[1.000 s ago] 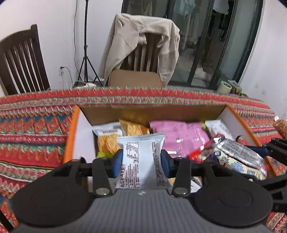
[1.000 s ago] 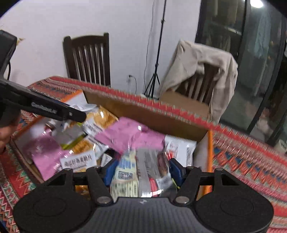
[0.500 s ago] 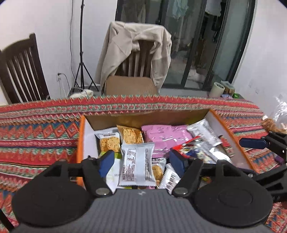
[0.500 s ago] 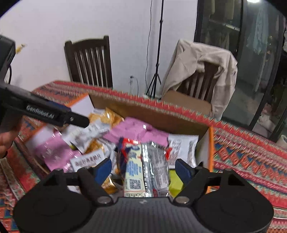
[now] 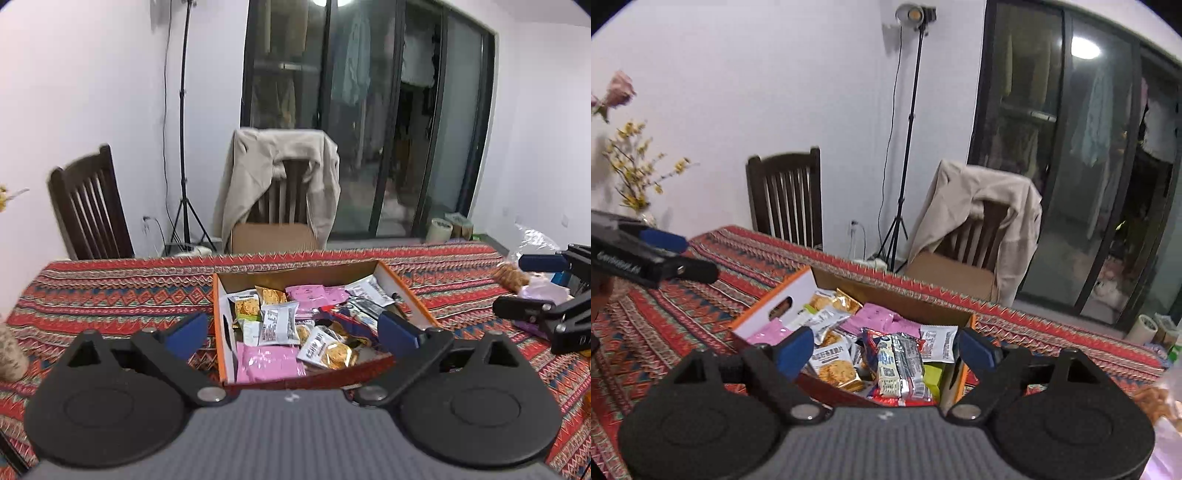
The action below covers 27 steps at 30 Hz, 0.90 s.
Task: Organize snacks
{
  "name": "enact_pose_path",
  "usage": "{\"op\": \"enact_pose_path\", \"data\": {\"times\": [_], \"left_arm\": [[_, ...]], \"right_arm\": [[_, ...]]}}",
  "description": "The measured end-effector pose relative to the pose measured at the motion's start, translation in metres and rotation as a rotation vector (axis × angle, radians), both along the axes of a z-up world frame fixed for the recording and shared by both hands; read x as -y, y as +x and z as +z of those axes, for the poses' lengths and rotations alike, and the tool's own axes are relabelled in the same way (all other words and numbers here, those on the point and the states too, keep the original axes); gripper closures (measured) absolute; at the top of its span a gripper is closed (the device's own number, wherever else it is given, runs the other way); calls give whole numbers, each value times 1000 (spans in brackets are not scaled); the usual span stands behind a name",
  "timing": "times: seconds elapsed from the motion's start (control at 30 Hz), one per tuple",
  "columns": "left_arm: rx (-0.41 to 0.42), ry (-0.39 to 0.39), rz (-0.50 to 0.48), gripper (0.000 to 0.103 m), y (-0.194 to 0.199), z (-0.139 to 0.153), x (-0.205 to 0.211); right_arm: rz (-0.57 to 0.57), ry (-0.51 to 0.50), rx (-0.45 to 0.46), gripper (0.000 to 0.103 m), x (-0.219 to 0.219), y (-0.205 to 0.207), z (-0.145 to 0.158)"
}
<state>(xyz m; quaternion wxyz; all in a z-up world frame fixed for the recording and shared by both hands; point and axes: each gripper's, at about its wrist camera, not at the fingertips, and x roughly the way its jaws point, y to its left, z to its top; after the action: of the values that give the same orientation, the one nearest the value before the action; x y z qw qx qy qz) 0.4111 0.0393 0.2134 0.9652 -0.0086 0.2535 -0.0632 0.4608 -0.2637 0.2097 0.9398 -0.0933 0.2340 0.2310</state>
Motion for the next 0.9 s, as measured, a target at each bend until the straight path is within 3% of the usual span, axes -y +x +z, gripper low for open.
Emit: {"op": "enact_pose_path", "data": {"times": [0.2, 0.57, 0.6, 0.77, 0.9], "left_arm": [[66, 6, 5, 0, -86, 0, 9], [227, 16, 32, 0, -232, -21, 21], [246, 12, 32, 0, -246, -24, 21], [310, -16, 68, 0, -299, -49, 18], [307, -66, 80, 0, -329, -73, 11]], "right_arm": [[-8, 28, 74, 9, 21, -75, 12], [-24, 117, 179, 5, 60, -208, -11], [-23, 125, 187, 0, 64, -220, -14], [-17, 146, 249, 0, 76, -281, -30], [-20, 181, 279, 0, 81, -323, -47]]}}
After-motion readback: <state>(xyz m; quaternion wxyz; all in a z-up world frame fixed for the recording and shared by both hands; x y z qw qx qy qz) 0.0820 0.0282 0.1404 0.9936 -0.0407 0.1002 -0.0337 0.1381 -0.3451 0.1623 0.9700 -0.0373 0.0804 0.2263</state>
